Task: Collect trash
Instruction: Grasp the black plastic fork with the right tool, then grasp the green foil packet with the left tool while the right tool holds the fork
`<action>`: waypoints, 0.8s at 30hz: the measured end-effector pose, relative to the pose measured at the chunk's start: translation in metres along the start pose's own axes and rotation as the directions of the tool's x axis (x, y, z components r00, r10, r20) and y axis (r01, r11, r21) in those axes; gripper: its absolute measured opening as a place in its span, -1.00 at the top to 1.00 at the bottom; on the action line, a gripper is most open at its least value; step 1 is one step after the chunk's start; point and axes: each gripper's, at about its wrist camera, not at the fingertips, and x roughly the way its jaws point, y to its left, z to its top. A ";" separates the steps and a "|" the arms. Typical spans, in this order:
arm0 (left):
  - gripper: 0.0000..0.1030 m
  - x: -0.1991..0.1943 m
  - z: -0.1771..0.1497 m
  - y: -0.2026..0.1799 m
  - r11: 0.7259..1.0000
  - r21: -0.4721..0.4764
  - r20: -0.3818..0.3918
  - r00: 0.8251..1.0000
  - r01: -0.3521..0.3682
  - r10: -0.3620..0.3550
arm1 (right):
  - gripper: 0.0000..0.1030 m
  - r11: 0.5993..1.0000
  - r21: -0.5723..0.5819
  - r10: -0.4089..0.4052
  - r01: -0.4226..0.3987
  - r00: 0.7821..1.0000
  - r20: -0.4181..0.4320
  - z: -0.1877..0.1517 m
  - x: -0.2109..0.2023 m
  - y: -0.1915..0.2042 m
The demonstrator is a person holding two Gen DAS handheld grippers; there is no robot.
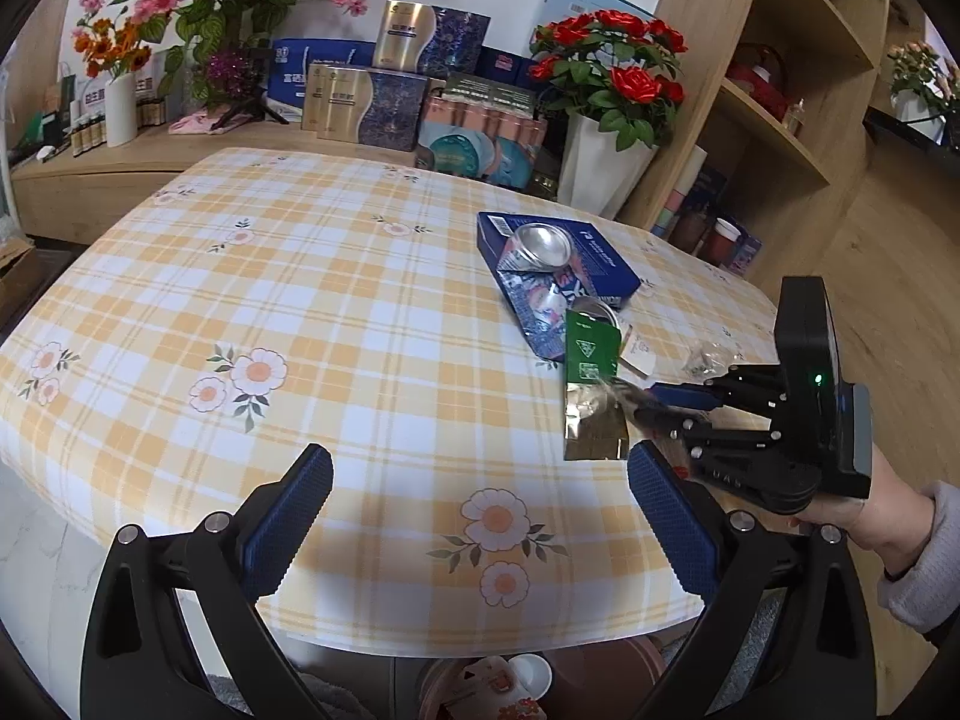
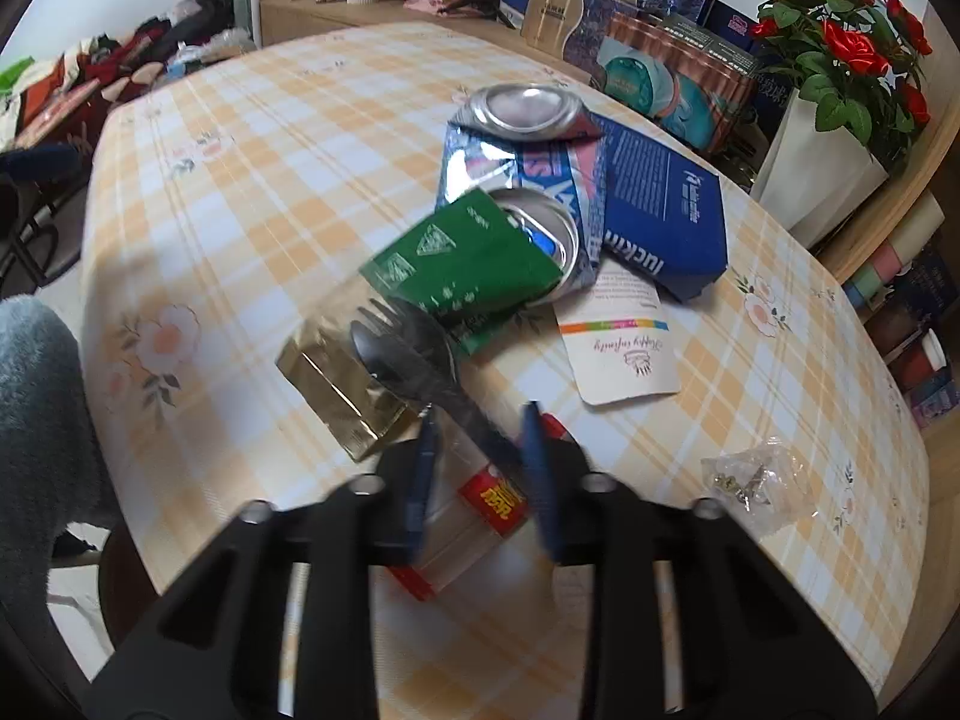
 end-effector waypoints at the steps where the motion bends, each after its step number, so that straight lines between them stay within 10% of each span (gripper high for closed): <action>1: -0.87 0.001 0.000 -0.002 1.000 0.006 -0.004 1.000 0.007 -0.007 | 0.73 1.000 0.009 0.002 -0.002 1.000 0.015 0.000 -0.004 -0.001; 13: -0.87 0.038 0.009 -0.046 0.992 0.106 -0.064 0.996 0.066 -0.059 | 0.86 0.923 0.382 -0.050 -0.045 0.971 0.234 -0.030 -0.070 -0.063; 24: -0.71 0.122 0.022 -0.087 0.988 0.147 -0.193 0.981 0.042 -0.013 | 0.86 0.827 0.560 -0.106 -0.049 0.965 0.241 -0.096 -0.098 -0.085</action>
